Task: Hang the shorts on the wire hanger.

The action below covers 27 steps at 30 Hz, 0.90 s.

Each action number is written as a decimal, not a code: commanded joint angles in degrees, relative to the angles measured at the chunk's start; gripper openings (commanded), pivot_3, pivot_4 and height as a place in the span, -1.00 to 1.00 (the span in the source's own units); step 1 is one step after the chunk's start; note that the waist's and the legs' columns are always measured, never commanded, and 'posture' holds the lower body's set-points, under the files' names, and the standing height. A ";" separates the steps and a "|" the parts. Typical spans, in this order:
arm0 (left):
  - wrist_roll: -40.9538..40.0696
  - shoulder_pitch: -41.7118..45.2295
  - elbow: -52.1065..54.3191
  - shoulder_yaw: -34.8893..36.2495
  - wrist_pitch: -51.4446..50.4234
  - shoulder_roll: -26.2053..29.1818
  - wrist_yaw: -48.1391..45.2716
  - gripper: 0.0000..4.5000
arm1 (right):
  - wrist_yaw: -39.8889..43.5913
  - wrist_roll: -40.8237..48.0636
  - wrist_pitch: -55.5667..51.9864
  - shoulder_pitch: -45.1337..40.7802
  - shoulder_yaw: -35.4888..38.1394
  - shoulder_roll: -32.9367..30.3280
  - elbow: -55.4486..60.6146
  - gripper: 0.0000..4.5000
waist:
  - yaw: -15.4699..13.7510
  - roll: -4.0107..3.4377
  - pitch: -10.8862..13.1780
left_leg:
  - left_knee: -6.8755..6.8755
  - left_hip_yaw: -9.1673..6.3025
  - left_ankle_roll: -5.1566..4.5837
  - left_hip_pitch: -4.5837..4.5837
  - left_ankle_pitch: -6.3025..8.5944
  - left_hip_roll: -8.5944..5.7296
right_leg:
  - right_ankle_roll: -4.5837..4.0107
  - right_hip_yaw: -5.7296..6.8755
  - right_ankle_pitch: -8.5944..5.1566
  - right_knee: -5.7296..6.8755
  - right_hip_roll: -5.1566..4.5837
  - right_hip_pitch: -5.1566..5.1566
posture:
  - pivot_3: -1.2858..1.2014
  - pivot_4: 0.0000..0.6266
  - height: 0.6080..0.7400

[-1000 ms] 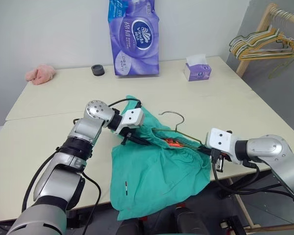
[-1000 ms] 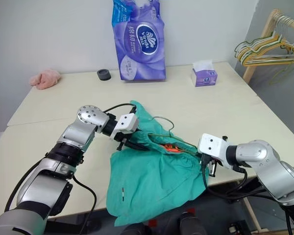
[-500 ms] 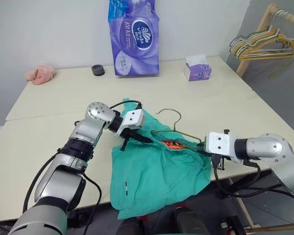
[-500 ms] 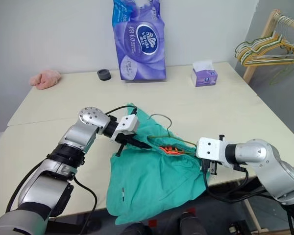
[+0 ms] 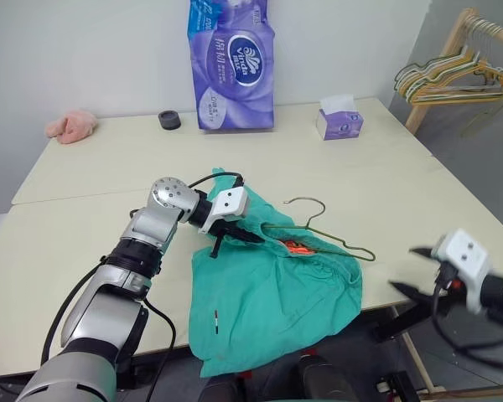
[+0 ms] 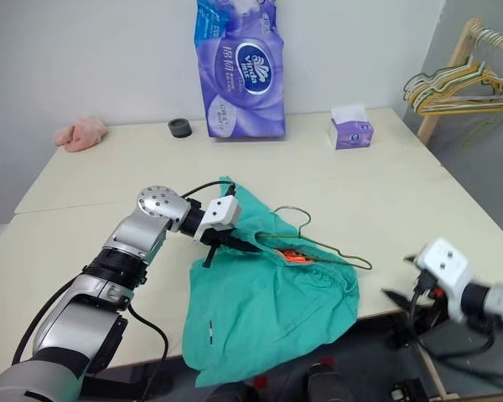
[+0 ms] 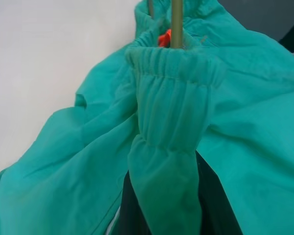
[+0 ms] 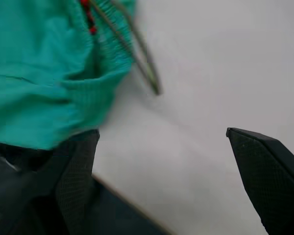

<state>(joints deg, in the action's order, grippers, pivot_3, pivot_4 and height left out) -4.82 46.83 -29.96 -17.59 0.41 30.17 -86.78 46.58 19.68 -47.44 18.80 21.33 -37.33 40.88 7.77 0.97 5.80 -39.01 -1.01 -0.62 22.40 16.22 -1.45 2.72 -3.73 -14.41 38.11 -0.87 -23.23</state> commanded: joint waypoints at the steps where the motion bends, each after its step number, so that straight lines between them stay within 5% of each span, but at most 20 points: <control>1: -0.78 1.31 0.54 1.63 0.23 -0.12 0.69 -1.00 | -8.90 2.19 -4.08 0.33 -2.05 5.79 7.94 0.99 | 0.16 0.24 -0.13 | 0.00 0.06 0.00 -0.04 0.00 -0.01 | 0.01 -0.05 0.01 -0.02 -0.02 0.01 | -0.14 -0.76 1.00; 5: -3.03 1.71 0.97 2.51 -3.44 -0.70 -0.37 -1.00 | -15.33 0.72 -3.31 -0.34 -6.28 9.16 8.30 0.99 | 0.34 1.37 -0.83 | 0.06 -0.13 0.03 0.02 0.02 0.10 | 0.00 0.16 0.00 -0.22 0.02 0.00 | -0.14 -0.78 1.00; 27: -6.46 0.52 1.63 5.57 -10.43 0.77 -1.26 -1.00 | -14.73 0.70 2.85 0.39 -10.04 1.57 6.28 0.99 | 0.20 1.21 -0.90 | -0.01 -0.09 0.06 0.09 0.04 -0.03 | 0.00 0.16 0.00 -0.17 -0.10 -0.02 | -0.13 -0.78 1.00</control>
<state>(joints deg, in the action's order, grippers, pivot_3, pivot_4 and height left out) -10.11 46.82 -29.90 -13.70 -9.71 30.17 -88.18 31.38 19.64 -45.71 19.41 10.02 -35.24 46.08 7.97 2.18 4.90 -39.02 -1.10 -0.56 22.48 16.26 -1.48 2.72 -3.57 -14.41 37.95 -0.97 -23.25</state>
